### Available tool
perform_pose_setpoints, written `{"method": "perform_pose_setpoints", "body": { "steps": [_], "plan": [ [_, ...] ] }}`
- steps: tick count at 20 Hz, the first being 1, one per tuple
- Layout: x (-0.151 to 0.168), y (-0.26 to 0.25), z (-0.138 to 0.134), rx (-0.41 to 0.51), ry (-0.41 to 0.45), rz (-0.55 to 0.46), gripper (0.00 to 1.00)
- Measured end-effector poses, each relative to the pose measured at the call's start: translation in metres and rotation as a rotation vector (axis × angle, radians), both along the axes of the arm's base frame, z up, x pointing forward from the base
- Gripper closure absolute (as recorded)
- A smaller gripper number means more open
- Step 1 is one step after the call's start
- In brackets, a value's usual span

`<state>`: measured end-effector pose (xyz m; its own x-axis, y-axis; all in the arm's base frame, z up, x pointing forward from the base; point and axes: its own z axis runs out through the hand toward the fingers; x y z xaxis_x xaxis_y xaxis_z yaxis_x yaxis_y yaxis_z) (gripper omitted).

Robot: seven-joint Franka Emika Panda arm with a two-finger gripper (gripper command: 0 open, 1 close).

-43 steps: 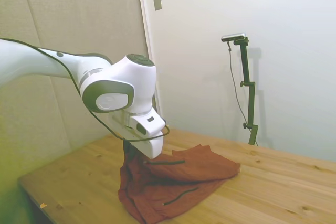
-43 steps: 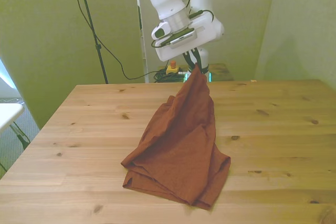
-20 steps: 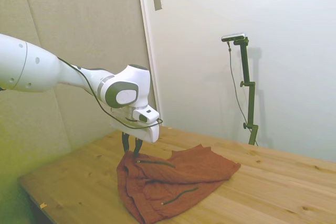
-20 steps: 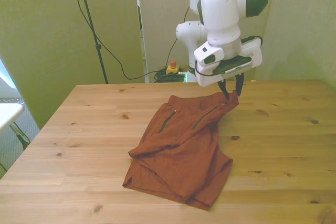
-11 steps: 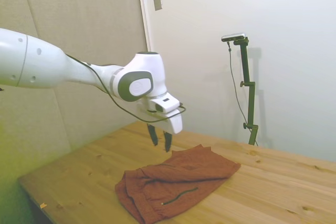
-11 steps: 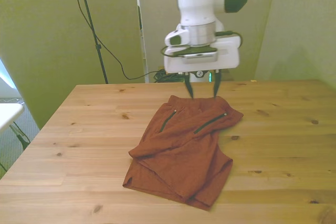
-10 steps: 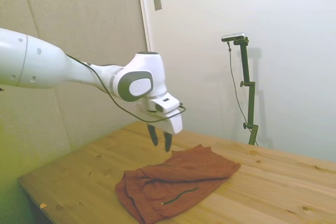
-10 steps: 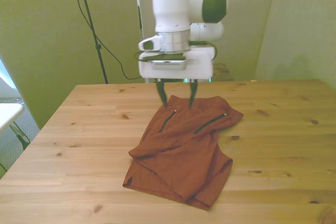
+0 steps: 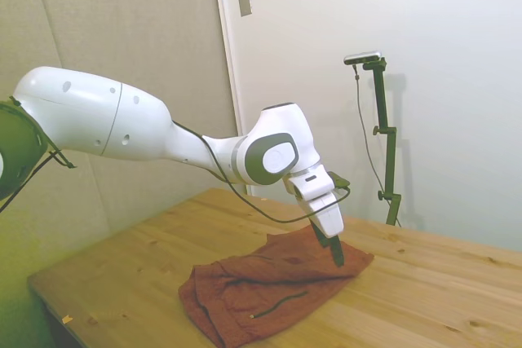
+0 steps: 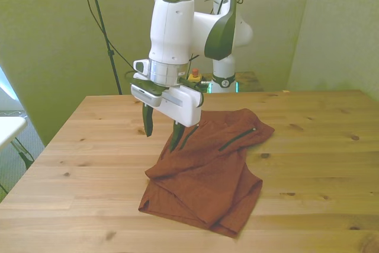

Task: Unfold the shorts

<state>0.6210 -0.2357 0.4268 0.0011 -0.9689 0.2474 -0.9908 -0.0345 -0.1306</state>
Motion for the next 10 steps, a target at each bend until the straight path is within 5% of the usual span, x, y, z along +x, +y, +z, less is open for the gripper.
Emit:
{"method": "perform_pose_setpoints", "body": {
  "steps": [10],
  "plan": [
    [0.030, -0.012, -0.038, 0.051, 0.019, 0.005, 0.00]
  ]
}}
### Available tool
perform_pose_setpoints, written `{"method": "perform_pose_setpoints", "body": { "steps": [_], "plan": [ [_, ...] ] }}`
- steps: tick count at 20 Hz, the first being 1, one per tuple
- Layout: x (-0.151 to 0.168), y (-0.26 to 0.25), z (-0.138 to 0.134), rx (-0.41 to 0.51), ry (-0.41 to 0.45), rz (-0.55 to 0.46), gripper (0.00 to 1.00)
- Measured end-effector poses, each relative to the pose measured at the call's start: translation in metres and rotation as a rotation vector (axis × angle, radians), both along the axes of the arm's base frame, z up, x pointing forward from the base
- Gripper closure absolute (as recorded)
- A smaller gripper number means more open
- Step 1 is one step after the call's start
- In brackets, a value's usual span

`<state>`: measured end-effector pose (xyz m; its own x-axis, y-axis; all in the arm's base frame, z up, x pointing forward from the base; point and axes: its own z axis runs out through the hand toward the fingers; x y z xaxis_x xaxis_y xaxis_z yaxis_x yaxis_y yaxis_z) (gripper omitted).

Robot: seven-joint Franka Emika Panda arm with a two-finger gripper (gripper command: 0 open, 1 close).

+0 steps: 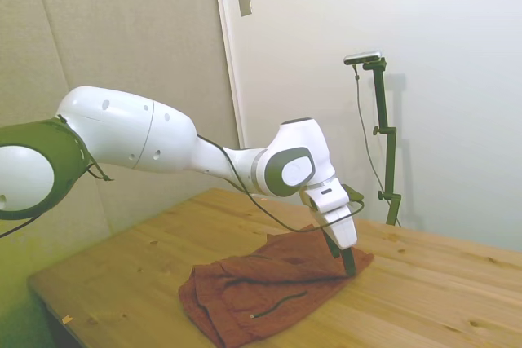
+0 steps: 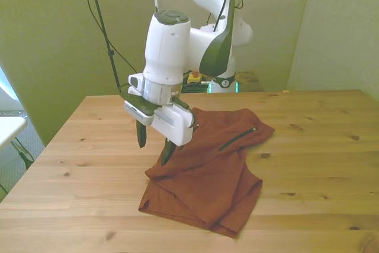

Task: Unfold the shorts

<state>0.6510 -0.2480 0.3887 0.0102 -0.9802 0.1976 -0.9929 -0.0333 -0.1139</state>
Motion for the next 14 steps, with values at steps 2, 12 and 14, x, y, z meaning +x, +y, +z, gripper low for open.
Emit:
{"method": "perform_pose_setpoints", "body": {
  "steps": [2, 12, 14],
  "plan": [
    [0.003, 0.001, -0.006, 0.014, 0.007, 0.007, 0.00],
    [0.007, -0.005, -0.019, 0.016, 0.049, 0.003, 1.00],
    [0.006, -0.005, -0.019, 0.017, 0.053, 0.006, 1.00]
  ]
}}
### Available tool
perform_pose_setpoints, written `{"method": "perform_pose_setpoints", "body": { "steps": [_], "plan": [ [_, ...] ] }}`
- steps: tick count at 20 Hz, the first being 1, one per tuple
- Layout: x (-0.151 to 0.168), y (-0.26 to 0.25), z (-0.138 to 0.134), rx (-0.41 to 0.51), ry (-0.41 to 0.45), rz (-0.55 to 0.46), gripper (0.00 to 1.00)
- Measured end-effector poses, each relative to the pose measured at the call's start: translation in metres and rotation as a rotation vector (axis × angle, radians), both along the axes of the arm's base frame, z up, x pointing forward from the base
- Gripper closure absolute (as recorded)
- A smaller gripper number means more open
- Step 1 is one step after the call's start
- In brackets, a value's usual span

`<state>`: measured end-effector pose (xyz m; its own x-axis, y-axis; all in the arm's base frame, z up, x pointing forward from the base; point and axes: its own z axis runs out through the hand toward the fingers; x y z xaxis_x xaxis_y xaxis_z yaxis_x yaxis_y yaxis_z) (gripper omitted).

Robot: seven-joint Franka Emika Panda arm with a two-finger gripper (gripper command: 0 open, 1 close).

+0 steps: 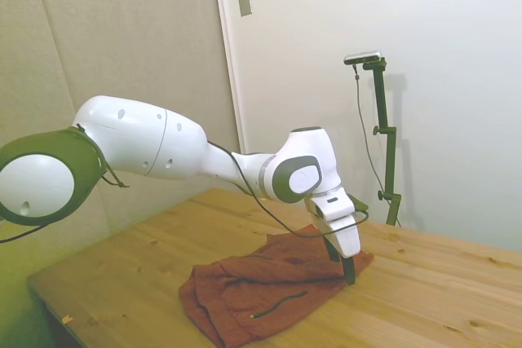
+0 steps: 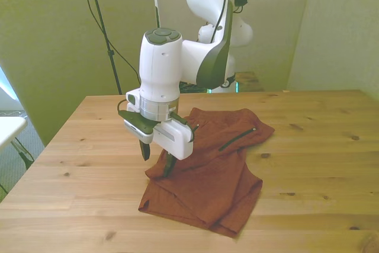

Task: Unfold the shorts

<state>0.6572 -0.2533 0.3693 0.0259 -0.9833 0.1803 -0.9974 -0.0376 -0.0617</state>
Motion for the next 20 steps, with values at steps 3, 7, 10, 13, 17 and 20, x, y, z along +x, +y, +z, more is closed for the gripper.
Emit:
{"method": "perform_pose_setpoints", "body": {
  "steps": [3, 7, 10, 13, 17, 20],
  "plan": [
    [-0.002, -0.002, -0.002, 0.003, 0.015, 0.010, 1.00],
    [-0.004, -0.005, -0.006, 0.008, 0.025, 0.024, 1.00],
    [-0.005, -0.005, -0.007, 0.012, 0.027, 0.033, 1.00],
    [-0.006, -0.007, -0.008, 0.023, 0.023, 0.034, 1.00],
    [-0.007, -0.010, -0.005, 0.039, 0.014, 0.033, 1.00],
    [-0.006, -0.010, 0.005, 0.048, -0.004, 0.040, 1.00]
  ]
}}
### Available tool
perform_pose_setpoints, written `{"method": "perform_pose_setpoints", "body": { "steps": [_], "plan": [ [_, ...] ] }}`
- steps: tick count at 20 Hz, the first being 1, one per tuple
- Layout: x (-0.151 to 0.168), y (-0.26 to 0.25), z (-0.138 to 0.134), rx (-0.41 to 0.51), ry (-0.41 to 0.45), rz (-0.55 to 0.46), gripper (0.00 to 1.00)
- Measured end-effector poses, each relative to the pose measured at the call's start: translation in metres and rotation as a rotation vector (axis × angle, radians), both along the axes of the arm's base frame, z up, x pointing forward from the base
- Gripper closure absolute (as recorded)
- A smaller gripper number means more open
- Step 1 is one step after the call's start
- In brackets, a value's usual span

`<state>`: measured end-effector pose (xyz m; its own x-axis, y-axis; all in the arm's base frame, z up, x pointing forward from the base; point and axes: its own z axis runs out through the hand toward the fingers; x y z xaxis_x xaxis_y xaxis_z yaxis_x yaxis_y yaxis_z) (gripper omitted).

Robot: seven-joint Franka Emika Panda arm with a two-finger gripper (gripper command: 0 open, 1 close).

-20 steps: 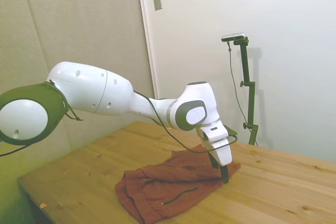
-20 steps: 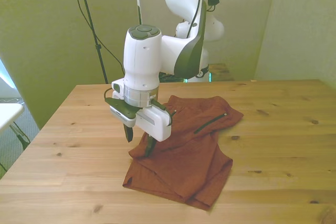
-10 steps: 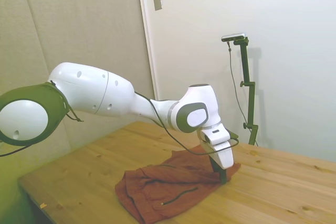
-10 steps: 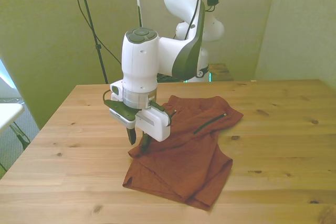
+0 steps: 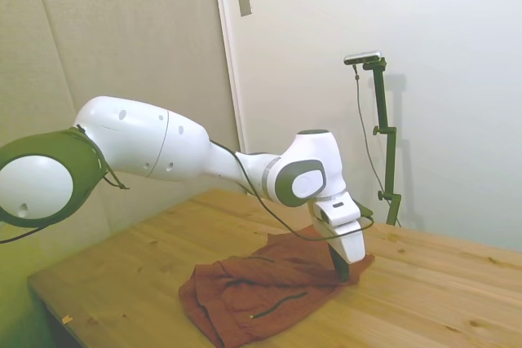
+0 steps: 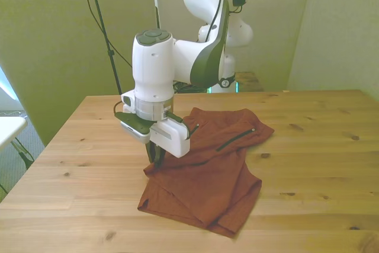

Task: Unfold the shorts

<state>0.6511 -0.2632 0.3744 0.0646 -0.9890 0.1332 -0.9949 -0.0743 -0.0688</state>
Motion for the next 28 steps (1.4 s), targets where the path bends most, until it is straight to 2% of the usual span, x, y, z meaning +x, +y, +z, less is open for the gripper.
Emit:
{"method": "perform_pose_setpoints", "body": {
  "steps": [3, 6, 11, 16, 20, 23, 28],
  "plan": [
    [0.002, 0.006, 0.015, 0.011, -0.018, 0.007, 1.00],
    [0.008, 0.027, 0.032, 0.067, -0.069, 0.029, 1.00],
    [0.028, 0.088, 0.066, 0.119, -0.178, 0.103, 1.00],
    [0.050, 0.145, 0.075, 0.170, -0.246, 0.159, 1.00],
    [0.064, 0.191, 0.080, 0.330, -0.279, 0.211, 1.00],
    [0.071, 0.199, 0.080, 0.445, -0.251, 0.233, 1.00],
    [0.087, 0.207, 0.076, 0.536, -0.231, 0.258, 1.00]
  ]
}}
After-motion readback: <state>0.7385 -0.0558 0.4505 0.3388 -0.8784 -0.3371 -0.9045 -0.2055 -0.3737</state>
